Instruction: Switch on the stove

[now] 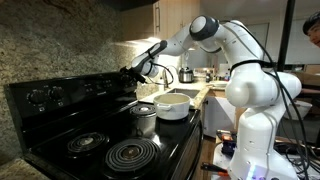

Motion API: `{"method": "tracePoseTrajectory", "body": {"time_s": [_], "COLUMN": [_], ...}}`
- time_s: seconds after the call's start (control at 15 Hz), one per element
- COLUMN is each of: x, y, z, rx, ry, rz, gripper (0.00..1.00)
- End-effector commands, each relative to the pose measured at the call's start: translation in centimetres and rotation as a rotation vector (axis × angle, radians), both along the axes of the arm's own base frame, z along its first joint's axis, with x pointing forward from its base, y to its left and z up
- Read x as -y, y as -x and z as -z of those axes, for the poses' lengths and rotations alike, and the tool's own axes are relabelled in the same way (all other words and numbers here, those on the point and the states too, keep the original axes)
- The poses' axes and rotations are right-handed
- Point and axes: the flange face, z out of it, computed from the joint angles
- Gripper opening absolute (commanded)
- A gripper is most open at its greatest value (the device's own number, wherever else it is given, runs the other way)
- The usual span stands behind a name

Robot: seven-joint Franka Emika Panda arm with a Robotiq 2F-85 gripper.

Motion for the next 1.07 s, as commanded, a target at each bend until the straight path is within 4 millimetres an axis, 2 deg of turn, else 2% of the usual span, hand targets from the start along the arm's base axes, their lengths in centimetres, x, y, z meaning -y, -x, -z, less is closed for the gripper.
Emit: {"method": "tracePoseTrajectory", "body": {"time_s": [0.0, 0.33, 1.0], "x": [-2.4, -3.0, -1.2], "y": [-0.7, -0.8, -0.8], "z": [0.5, 1.3, 1.7], "rx": [-0.033, -0.127, -0.285], "ry": [0.039, 0.137, 0.422], "rz": [-0.071, -0.198, -0.624], "gripper": [1.0, 1.0, 1.0]}}
